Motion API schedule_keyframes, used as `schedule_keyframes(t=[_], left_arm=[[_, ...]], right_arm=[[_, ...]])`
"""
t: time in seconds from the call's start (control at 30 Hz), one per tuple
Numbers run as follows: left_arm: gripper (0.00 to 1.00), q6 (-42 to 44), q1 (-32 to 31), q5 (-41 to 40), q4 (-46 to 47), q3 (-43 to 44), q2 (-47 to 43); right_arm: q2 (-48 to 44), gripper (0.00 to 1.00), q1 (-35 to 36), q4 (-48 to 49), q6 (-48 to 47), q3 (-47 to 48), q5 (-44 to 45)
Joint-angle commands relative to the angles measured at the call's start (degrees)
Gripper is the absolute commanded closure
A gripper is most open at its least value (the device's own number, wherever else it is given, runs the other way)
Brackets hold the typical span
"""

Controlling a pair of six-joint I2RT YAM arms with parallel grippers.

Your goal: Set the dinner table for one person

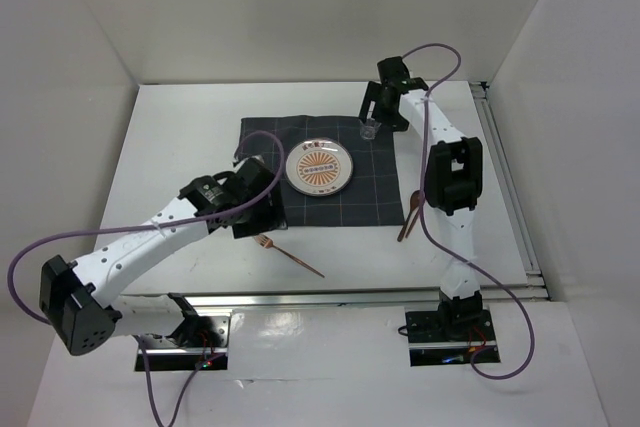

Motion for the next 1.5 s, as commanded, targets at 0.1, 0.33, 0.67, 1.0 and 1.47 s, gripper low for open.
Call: schedule_keyframes(t=[0.1,0.33,0.67,1.0,1.47], left_arm=[[0.24,-16.32,-3.54,-2.02,-1.57,-4.87,0.62],[0.26,-27.05,-4.16,-0.69,5.28,-10.15,6.07],[0.27,-30.92,-1.43,1.32,15.74,-12.79,14.51],[0.45,-32.94,-1.43,0.27,16.54,-11.65,23.21],[1.0,-9.07,0.93,-7.63,-9.55,4.03,12.49]], right_arm=[[-9.8,0.0,-0.41,-1.03,-2.09,4.3,-1.35],[-23.16,0.0,-0.93,-0.5,-4.91,-4.3,0.4],[-40.82,0.0,-2.08,1.87,-6.57,-22.41,-2.4],[-45.31,0.0,-3.31,1.34,-7.71,-27.69,-2.76],[-47.52,0.0,-6.91,2.84,-8.77,-31.03,-6.18]])
